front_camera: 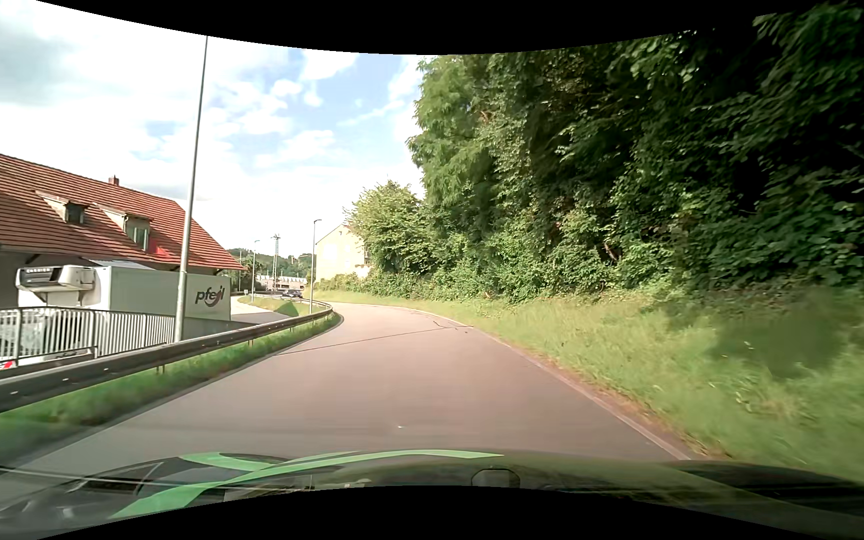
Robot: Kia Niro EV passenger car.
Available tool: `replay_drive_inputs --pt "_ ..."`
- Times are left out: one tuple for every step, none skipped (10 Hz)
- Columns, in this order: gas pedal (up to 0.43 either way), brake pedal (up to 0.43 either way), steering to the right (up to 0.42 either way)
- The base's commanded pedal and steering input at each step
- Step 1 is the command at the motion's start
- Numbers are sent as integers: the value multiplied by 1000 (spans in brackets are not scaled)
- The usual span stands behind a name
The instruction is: Follow the waypoints while adhering to traffic rules and regulations
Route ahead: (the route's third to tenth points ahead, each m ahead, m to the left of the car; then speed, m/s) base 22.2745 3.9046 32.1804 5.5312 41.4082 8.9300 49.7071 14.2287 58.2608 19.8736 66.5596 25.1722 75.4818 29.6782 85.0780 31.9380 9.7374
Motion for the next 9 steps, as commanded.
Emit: replay_drive_inputs --pt "79 0 -28" --pt "67 0 -27" --pt "59 0 -26" --pt "47 0 -25" --pt "28 0 -22" --pt "8 0 -19" --pt "0 0 -18" --pt "0 0 -18" --pt "0 0 -18"
